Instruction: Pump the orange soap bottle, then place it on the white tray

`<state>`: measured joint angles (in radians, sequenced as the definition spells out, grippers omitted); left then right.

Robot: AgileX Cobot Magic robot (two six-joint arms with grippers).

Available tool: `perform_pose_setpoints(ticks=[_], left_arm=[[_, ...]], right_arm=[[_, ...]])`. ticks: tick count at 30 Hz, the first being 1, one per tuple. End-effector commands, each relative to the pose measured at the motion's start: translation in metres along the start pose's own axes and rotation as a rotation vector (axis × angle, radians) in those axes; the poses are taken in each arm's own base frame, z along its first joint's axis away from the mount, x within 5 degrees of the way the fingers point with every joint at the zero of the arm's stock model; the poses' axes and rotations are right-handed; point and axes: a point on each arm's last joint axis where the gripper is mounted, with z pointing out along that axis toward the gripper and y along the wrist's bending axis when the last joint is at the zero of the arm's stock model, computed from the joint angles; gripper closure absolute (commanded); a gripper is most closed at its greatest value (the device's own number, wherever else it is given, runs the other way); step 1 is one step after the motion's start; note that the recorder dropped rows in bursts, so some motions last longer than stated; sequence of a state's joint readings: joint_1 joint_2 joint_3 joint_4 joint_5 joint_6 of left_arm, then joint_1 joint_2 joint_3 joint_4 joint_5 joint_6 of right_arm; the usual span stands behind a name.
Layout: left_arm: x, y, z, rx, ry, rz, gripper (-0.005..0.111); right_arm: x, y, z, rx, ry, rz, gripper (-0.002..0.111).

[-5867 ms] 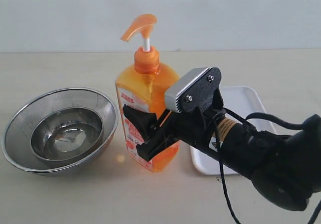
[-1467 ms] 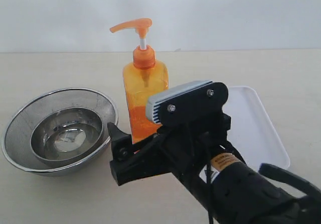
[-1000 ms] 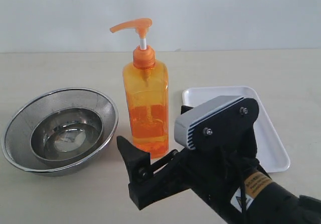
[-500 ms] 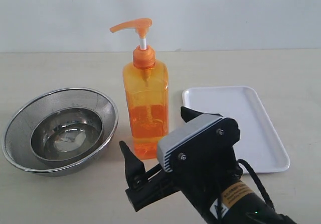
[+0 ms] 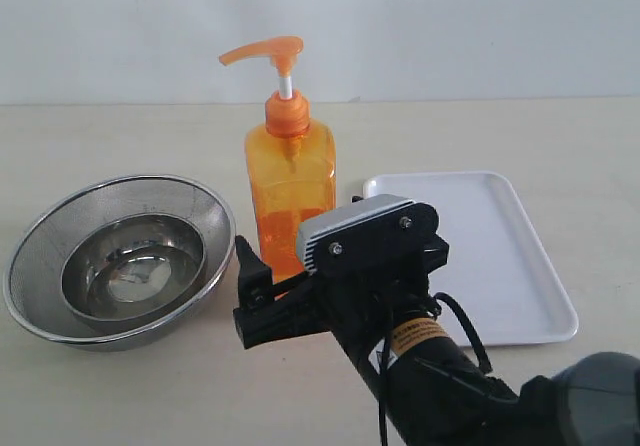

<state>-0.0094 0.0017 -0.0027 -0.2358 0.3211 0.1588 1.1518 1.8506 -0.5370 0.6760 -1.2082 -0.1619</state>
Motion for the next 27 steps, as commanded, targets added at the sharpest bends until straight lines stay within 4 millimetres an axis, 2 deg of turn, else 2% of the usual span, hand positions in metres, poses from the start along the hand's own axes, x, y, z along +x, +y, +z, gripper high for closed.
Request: perform_pose_setpoints(ticks=[1, 5, 9, 16, 24, 27], left_arm=[[0.0, 0.0, 0.0, -0.001, -0.005, -0.01, 0.102], [0.0, 0.0, 0.0, -0.001, -0.005, -0.01, 0.102], [0.0, 0.0, 0.0, -0.001, -0.005, -0.01, 0.102], [0.0, 0.0, 0.0, -0.001, -0.005, -0.01, 0.102], [0.0, 0.0, 0.0, -0.001, -0.005, -0.01, 0.102], [0.0, 0.0, 0.0, -0.001, -0.005, -0.01, 0.102]], right_arm=[[-0.004, 0.001, 0.009, 0.014, -0.031, 0.024, 0.003], [0.004, -0.007, 0.017, 0.036, -0.017, 0.094, 0.003], [0.007, -0.013, 0.028, 0.051, -0.019, 0.087, 0.003], [0.001, -0.002, 0.038, -0.005, -0.053, 0.084, 0.003], [-0.001, -0.003, 0.053, 0.026, -0.08, 0.084, 0.003], [0.004, -0.008, 0.058, 0.041, -0.071, 0.076, 0.003]])
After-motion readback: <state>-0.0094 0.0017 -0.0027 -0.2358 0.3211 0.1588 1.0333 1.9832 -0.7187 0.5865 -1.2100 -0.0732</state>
